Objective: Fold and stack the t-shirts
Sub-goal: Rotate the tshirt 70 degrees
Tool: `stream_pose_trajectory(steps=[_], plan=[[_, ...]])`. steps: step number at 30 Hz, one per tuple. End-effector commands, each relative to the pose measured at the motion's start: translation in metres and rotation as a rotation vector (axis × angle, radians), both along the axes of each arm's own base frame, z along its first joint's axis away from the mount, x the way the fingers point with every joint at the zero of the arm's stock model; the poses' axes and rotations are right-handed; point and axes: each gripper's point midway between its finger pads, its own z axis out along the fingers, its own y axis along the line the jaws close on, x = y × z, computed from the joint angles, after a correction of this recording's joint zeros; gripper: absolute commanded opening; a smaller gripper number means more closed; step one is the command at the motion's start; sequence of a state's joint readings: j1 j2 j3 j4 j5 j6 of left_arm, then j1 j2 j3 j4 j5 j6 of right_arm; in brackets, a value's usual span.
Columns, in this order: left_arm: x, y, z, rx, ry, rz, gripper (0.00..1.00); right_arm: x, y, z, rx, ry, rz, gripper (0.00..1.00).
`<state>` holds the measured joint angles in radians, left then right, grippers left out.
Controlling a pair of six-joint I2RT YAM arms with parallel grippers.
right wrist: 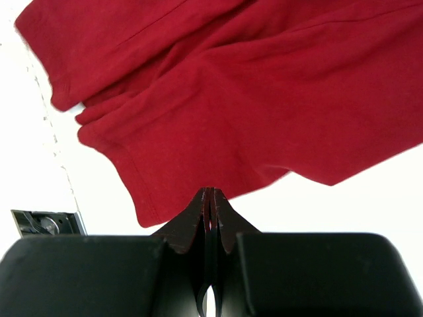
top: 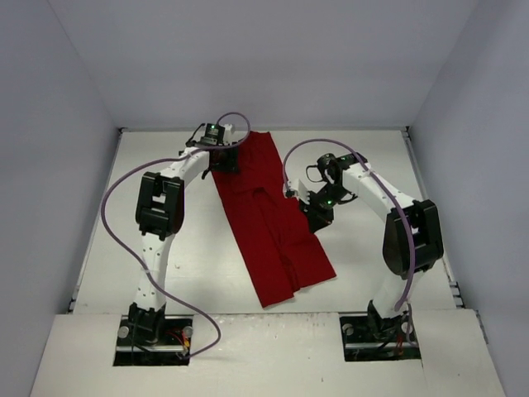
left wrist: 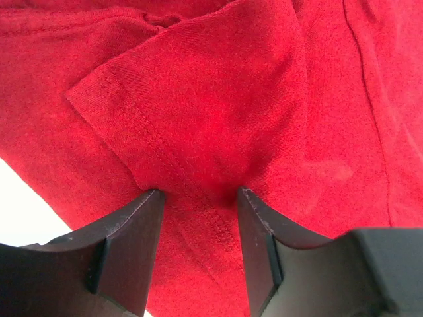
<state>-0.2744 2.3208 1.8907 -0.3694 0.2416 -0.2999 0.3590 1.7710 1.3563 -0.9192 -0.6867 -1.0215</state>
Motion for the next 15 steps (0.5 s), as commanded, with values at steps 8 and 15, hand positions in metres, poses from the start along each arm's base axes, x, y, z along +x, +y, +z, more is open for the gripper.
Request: stream_pose_trajectory(steps=[8, 15], plan=[[-0.103, -0.055, 0.156, -0.060, -0.319, -0.582, 0.46, 0.010, -0.012, 0.029, 0.133, 0.013, -0.131, 0.00], [-0.305, -0.091, 0.134, -0.014, -0.188, -1.204, 0.46, 0.023, -0.033, 0.025, 0.154, 0.052, -0.243, 0.00]])
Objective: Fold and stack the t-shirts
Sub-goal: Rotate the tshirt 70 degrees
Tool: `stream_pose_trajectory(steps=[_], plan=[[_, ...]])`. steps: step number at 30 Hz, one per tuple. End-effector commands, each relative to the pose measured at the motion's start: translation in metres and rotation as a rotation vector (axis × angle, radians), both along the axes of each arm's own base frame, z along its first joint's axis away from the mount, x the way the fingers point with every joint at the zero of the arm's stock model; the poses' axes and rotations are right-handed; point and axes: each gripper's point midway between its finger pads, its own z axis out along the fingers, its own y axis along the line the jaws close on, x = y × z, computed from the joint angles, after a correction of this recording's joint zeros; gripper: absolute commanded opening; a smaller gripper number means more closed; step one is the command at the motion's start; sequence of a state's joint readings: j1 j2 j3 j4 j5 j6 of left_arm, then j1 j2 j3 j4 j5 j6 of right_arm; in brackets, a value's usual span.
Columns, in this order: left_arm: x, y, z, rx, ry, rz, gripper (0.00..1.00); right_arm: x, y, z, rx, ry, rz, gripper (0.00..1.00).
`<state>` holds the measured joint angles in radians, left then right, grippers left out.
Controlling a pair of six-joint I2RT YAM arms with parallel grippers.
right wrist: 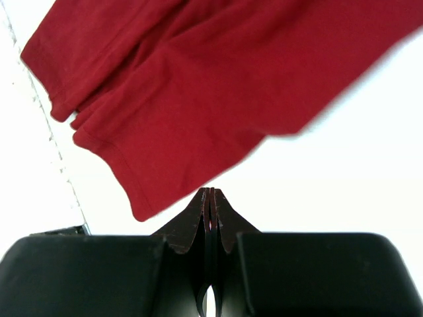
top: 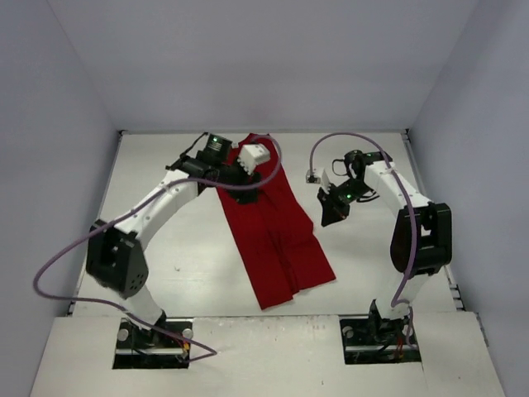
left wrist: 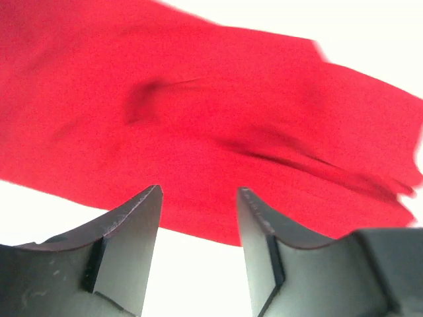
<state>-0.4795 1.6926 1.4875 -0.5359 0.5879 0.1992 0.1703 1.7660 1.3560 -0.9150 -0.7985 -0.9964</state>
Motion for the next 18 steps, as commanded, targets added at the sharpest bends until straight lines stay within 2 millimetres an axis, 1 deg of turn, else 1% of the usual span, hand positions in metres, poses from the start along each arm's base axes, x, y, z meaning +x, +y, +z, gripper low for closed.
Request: stream_pose_trajectory(steps=[1, 2, 3, 5, 7, 10, 11, 15, 18], plan=[[-0.127, -0.020, -0.009, 0.093, -0.011, -0.460, 0.45, -0.001, -0.002, 0.014, 0.047, 0.017, -0.041, 0.00], [-0.148, -0.017, -0.032, 0.166, 0.005, -0.500, 0.45, 0.000, -0.005, 0.013, 0.049, 0.024, -0.055, 0.00], [-0.155, -0.013, -0.045, 0.231, -0.003, -0.510, 0.45, 0.001, -0.008, 0.013, 0.053, 0.027, -0.070, 0.00], [-0.176, -0.014, -0.069, 0.329, 0.009, -0.554, 0.43, 0.004, -0.015, 0.012, 0.054, 0.030, -0.096, 0.00], [-0.184, -0.014, -0.087, 0.394, 0.046, -0.548, 0.41, 0.009, -0.022, 0.014, 0.053, 0.029, -0.126, 0.00], [-0.186, -0.015, -0.107, 0.450, 0.068, -0.501, 0.39, 0.014, -0.031, 0.016, 0.053, 0.020, -0.157, 0.00], [-0.182, -0.015, -0.111, 0.459, 0.061, -0.476, 0.39, 0.015, -0.033, 0.016, 0.052, 0.020, -0.163, 0.00], [-0.170, -0.025, -0.115, 0.467, 0.041, -0.393, 0.39, 0.013, -0.036, 0.013, 0.048, 0.028, -0.170, 0.00], [-0.165, -0.035, -0.115, 0.435, 0.034, -0.331, 0.39, 0.010, -0.036, 0.010, 0.046, 0.037, -0.168, 0.00]])
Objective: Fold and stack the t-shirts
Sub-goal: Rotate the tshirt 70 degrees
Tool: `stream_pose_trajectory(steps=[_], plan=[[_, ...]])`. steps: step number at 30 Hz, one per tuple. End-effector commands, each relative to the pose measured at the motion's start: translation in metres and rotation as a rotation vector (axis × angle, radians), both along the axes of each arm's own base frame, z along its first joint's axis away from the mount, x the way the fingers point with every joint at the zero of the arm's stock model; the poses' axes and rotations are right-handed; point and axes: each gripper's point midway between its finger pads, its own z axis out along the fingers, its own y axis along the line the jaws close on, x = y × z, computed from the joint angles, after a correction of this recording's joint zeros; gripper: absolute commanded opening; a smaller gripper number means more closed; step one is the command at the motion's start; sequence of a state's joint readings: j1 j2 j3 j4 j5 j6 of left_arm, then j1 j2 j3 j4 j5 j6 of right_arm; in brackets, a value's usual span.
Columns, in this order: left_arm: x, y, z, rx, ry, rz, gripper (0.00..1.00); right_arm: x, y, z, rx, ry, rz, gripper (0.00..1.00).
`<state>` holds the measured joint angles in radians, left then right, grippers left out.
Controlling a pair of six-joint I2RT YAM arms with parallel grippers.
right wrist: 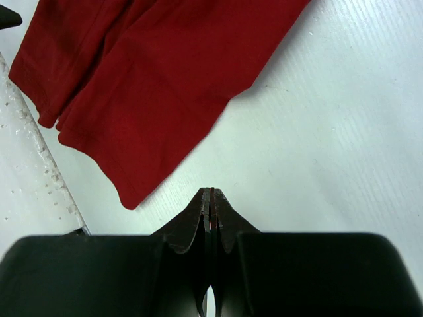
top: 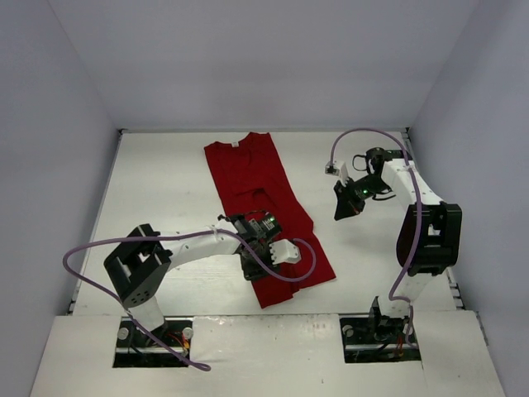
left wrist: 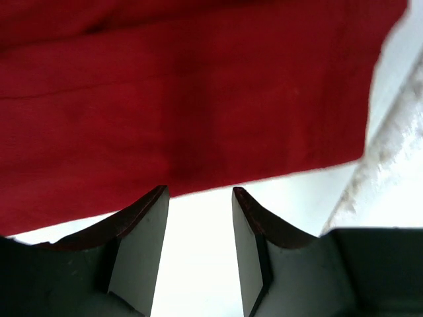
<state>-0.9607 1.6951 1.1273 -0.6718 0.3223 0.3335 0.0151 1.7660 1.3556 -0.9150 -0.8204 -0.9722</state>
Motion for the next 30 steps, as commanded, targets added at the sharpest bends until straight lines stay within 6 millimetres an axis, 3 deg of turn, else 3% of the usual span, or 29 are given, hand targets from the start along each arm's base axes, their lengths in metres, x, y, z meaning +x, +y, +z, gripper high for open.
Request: stream_pose_trajectory(steps=[1, 7, 15, 24, 30], plan=[[0.025, -0.031, 0.026, -0.109, -0.125, 0.117, 0.39, -0.008, 0.005, 0.006, 0.027, 0.020, 0.005, 0.00], [0.028, -0.043, 0.031, -0.177, -0.151, 0.195, 0.39, -0.011, 0.002, 0.002, 0.011, 0.027, 0.007, 0.00], [0.028, -0.036, -0.003, -0.061, -0.143, 0.174, 0.39, -0.003, 0.000, -0.006, 0.006, 0.050, 0.006, 0.00], [0.002, -0.001, -0.014, 0.162, -0.061, 0.028, 0.36, 0.009, -0.003, -0.005, -0.015, 0.039, -0.008, 0.00], [-0.012, 0.016, -0.008, 0.191, -0.062, -0.078, 0.33, 0.009, -0.005, -0.004, -0.029, 0.030, -0.006, 0.00]])
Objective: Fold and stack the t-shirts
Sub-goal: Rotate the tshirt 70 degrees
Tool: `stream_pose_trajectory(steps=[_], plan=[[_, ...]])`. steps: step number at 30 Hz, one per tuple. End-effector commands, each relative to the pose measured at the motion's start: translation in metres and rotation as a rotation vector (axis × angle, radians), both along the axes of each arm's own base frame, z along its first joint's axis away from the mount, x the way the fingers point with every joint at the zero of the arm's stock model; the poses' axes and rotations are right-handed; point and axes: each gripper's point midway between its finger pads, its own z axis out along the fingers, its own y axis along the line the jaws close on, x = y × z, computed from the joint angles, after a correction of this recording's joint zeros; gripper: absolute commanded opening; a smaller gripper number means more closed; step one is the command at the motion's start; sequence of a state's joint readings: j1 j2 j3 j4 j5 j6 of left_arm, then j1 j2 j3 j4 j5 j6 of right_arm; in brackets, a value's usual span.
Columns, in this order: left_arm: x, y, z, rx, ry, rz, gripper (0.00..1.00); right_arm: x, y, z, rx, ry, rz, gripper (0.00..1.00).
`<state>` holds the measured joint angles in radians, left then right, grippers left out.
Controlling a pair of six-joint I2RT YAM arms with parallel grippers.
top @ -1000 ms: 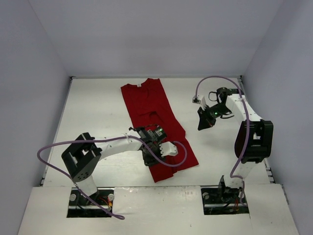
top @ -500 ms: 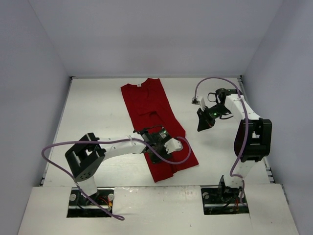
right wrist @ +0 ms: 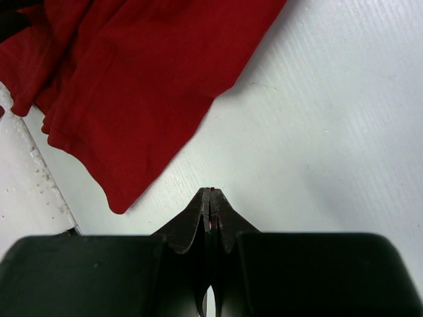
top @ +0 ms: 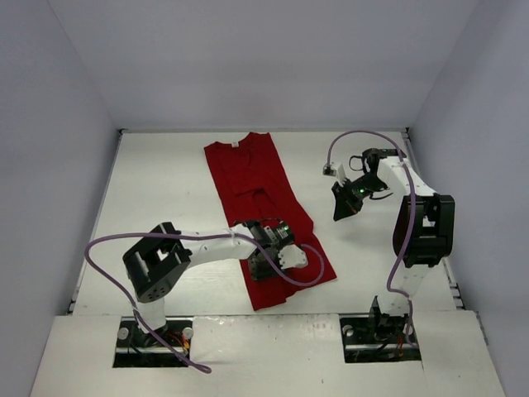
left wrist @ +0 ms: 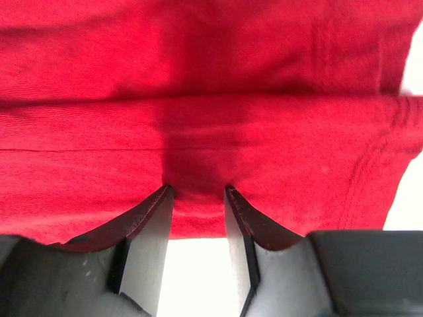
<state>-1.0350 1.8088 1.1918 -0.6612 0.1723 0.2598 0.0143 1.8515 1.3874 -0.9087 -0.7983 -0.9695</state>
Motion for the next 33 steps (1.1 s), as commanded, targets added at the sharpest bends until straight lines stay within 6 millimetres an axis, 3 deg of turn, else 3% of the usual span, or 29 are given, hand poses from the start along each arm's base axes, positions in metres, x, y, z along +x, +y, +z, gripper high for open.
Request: stream_pose_trajectory(steps=[1, 6, 11, 17, 22, 25, 28, 30, 33], plan=[[-0.022, 0.030, 0.013, 0.084, 0.034, -0.121, 0.33, -0.001, -0.001, 0.015, -0.006, -0.017, -0.002, 0.00], [-0.036, 0.048, 0.016, 0.112, 0.077, -0.201, 0.32, -0.006, 0.000, 0.018, -0.006, -0.028, 0.013, 0.00], [-0.048, 0.079, 0.007, 0.179, 0.098, -0.256, 0.32, -0.026, 0.000, 0.022, -0.056, -0.115, 0.131, 0.00], [-0.059, 0.101, -0.002, 0.214, 0.129, -0.299, 0.31, -0.071, 0.009, 0.013, -0.109, -0.140, 0.293, 0.00], [-0.057, 0.107, 0.002, 0.176, 0.117, -0.328, 0.31, -0.116, 0.047, 0.025, -0.031, -0.261, 0.531, 0.00], [-0.042, 0.087, 0.029, 0.009, 0.100, -0.265, 0.36, -0.134, 0.065, 0.044, 0.082, -0.404, 0.654, 0.00], [-0.032, 0.063, 0.075, -0.248, 0.082, -0.235, 0.49, -0.149, 0.077, 0.048, 0.168, -0.542, 0.819, 0.08], [-0.032, 0.050, 0.106, -0.410, 0.036, -0.263, 0.56, -0.158, 0.085, 0.049, 0.217, -0.615, 0.913, 0.13], [-0.045, 0.048, 0.137, -0.562, -0.051, -0.377, 0.67, -0.171, 0.094, 0.048, 0.255, -0.694, 1.051, 0.21]])
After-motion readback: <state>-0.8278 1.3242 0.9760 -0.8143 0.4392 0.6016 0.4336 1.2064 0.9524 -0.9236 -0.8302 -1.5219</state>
